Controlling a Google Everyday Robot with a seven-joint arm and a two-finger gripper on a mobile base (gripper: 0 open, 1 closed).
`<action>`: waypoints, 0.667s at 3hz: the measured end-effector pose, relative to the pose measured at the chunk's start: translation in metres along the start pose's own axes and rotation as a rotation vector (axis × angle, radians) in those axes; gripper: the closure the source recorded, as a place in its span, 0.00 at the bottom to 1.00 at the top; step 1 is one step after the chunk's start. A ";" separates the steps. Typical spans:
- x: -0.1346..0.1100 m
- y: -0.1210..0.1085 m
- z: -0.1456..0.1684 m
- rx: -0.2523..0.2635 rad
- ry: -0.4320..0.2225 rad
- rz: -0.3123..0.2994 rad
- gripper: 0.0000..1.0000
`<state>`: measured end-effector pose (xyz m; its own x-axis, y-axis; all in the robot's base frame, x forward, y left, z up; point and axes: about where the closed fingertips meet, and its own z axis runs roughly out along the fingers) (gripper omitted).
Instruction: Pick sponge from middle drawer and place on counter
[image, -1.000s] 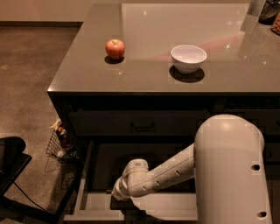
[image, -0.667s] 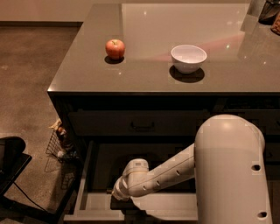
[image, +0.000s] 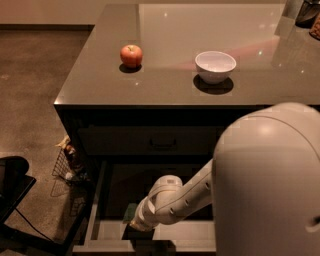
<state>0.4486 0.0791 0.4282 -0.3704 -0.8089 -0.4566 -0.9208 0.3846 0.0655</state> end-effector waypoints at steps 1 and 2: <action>-0.016 0.028 -0.061 -0.011 -0.082 -0.018 1.00; -0.022 0.043 -0.108 -0.026 -0.153 0.000 1.00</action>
Offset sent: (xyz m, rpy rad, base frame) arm 0.0694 -0.1333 0.3996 0.3033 -0.0165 -0.1735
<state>0.4039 0.0655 0.5364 -0.3492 -0.7311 -0.5861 -0.9244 0.3713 0.0876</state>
